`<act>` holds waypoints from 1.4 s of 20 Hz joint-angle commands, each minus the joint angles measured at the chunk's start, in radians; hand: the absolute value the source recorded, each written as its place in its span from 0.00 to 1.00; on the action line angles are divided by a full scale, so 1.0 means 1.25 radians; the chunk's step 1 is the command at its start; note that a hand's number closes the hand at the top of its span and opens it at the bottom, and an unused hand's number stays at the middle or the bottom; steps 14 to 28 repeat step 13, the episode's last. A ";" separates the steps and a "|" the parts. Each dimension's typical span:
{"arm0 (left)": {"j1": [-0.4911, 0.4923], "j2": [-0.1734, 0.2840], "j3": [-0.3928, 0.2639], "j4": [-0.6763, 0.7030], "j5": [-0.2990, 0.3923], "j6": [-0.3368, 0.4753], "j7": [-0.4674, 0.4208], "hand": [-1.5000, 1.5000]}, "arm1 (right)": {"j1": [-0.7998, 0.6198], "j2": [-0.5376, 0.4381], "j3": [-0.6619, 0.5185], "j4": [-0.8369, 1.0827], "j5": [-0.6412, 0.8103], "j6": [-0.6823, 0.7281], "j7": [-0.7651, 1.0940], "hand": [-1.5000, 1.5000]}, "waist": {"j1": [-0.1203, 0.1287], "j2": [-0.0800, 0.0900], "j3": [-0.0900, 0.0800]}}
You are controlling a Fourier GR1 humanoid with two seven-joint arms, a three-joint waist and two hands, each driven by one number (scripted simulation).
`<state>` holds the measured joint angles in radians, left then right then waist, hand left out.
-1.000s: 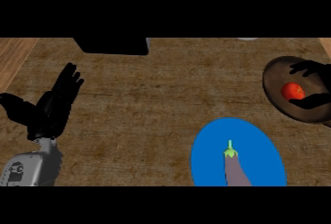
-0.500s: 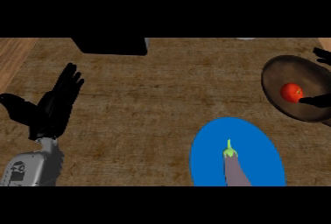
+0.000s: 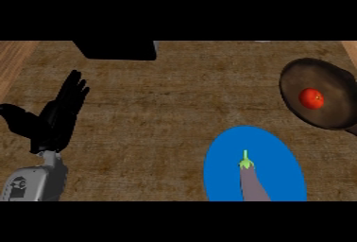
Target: Pick the tomato from the plate and place it in the pan
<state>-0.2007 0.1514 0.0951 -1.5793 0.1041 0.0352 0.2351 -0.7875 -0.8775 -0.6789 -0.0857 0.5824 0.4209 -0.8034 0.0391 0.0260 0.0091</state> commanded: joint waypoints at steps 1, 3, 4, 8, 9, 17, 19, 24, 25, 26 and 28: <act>0.003 0.007 0.010 -0.009 0.010 -0.004 0.009 0.50 | 0.033 -0.059 -0.028 0.020 -0.036 0.205 -0.067 0.00 | -0.005 -0.004 0.001; -0.005 0.012 0.011 -0.023 0.002 0.006 0.020 0.50 | 0.055 -0.078 -0.012 0.004 -0.023 0.236 -0.081 0.00 | -0.005 -0.004 0.003; 0.036 0.008 0.013 -0.025 0.008 -0.005 -0.005 0.50 | 0.083 -0.078 -0.017 -0.004 -0.030 0.234 -0.116 0.00 | -0.006 -0.005 0.003; 0.005 0.000 0.002 -0.018 -0.002 0.008 0.009 0.50 | 0.104 -0.072 -0.019 -0.021 -0.042 0.230 -0.118 0.00 | -0.011 -0.003 0.004; 0.021 -0.001 0.009 -0.012 0.008 0.000 -0.006 0.50 | 0.113 -0.073 -0.026 -0.025 -0.051 0.229 -0.126 0.00 | -0.011 -0.004 0.003; 0.027 -0.016 -0.006 -0.011 -0.022 0.020 -0.028 0.50 | 0.117 -0.079 -0.017 -0.042 -0.054 0.226 -0.104 0.00 | -0.004 -0.004 0.002; 0.027 -0.016 -0.006 -0.011 -0.022 0.020 -0.028 0.50 | 0.117 -0.079 -0.017 -0.042 -0.054 0.226 -0.104 0.00 | -0.004 -0.004 0.002; 0.027 -0.016 -0.006 -0.011 -0.022 0.020 -0.028 0.50 | 0.117 -0.079 -0.017 -0.042 -0.054 0.226 -0.104 0.00 | -0.004 -0.004 0.002; 0.027 -0.016 -0.006 -0.011 -0.022 0.020 -0.028 0.50 | 0.117 -0.079 -0.017 -0.042 -0.054 0.226 -0.104 0.00 | -0.004 -0.004 0.002; 0.027 -0.016 -0.006 -0.011 -0.022 0.020 -0.028 0.50 | 0.117 -0.079 -0.017 -0.042 -0.054 0.226 -0.104 0.00 | -0.004 -0.004 0.002; 0.027 -0.016 -0.006 -0.011 -0.022 0.020 -0.028 0.50 | 0.117 -0.079 -0.017 -0.042 -0.054 0.226 -0.104 0.00 | -0.004 -0.004 0.002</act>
